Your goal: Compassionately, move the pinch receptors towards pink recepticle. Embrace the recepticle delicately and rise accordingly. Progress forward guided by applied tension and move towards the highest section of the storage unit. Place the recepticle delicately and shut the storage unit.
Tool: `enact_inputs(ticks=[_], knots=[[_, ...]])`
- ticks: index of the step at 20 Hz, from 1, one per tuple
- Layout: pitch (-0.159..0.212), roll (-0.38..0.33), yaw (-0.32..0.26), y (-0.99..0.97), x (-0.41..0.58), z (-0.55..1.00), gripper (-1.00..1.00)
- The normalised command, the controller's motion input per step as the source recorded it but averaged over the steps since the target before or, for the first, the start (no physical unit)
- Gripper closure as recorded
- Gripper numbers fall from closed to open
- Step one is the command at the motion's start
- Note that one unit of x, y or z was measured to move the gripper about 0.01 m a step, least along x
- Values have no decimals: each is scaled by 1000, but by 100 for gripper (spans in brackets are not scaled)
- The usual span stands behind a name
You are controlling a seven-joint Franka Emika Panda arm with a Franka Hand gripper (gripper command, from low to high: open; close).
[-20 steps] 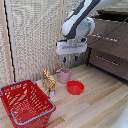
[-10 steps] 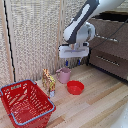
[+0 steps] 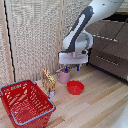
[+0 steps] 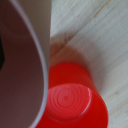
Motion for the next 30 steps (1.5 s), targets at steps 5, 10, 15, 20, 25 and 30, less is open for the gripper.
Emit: enact_inputs(ticks=[5, 10, 15, 20, 25, 30], knots=[[24, -74, -41, 19, 38, -85, -100], [8, -87, -3, 5, 121, -278, 100], [0, -13, 0, 0, 63, -118, 100], [0, 0, 0, 0, 0, 0, 100], [0, 0, 0, 0, 0, 0, 100], [8, 0, 0, 0, 260, 0, 100]])
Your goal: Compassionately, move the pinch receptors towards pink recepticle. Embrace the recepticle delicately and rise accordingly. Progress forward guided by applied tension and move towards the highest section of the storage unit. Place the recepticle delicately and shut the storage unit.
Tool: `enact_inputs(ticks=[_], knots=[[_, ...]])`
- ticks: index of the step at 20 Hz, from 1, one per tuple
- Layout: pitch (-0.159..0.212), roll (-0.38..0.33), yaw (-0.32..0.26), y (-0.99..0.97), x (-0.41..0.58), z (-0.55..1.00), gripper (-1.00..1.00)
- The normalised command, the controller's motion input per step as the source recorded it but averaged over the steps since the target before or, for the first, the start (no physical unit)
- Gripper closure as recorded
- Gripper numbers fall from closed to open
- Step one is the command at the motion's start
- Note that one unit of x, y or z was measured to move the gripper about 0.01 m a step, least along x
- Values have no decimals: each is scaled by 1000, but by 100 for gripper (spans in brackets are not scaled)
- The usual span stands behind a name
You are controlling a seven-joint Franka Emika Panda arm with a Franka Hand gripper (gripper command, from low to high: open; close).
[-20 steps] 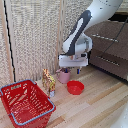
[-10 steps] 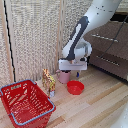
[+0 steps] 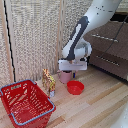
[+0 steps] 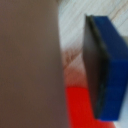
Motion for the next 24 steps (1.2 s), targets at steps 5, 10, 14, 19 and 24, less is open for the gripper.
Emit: enact_inputs(ticks=[5, 10, 14, 19, 24], knots=[[55, 4, 0, 20, 456, 75, 100], [81, 12, -6, 19, 429, 377, 100], [117, 13, -10, 0, 327, 614, 100], [94, 1, -2, 0, 222, 734, 100], [51, 0, -16, 0, 127, 790, 100]])
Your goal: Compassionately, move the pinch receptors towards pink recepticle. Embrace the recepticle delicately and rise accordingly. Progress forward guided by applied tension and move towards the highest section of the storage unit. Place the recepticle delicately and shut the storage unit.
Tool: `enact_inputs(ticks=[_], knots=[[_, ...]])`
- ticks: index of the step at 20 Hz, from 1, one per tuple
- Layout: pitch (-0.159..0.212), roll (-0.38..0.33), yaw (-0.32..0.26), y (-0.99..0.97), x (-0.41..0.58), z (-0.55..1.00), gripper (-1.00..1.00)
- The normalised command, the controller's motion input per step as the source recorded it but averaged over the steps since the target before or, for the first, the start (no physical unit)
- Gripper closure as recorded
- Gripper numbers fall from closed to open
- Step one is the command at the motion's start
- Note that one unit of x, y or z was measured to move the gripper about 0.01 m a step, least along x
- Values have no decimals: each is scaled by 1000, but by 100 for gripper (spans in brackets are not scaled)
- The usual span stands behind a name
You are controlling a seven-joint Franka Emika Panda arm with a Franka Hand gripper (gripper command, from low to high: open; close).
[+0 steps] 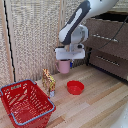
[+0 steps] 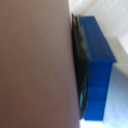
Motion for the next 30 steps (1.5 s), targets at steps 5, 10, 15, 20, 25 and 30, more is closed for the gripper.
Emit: enact_inputs(ticks=[5, 10, 15, 20, 25, 30], knots=[[5, -32, -44, 0, 11, 830, 100], [4, -62, -57, 0, -2, 931, 100], [0, -56, -34, 0, -8, 966, 100], [1, -50, -21, -42, 7, 974, 100], [21, -85, -6, -201, 85, 957, 100], [51, -107, -58, -301, 206, 881, 100]])
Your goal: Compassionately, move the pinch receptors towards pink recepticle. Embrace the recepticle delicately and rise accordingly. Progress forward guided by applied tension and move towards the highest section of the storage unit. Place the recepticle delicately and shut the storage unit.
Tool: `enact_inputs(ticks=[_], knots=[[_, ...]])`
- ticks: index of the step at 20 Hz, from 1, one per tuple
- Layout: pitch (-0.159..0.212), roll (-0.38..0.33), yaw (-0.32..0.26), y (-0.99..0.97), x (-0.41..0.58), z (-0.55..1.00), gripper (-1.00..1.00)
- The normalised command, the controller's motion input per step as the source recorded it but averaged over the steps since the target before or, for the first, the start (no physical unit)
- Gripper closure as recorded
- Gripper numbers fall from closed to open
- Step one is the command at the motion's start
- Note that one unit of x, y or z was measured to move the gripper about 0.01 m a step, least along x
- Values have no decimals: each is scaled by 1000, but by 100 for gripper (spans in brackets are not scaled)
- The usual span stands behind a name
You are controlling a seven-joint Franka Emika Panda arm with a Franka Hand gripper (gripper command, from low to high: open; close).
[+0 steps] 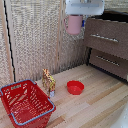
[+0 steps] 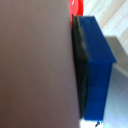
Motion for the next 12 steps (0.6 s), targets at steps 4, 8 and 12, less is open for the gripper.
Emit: enact_inputs(ticks=[4, 8, 12], knots=[[104, -90, -153, -362, 239, 831, 100], [189, -3, -180, -534, 59, 770, 100], [194, 0, -169, -592, 63, 757, 100]])
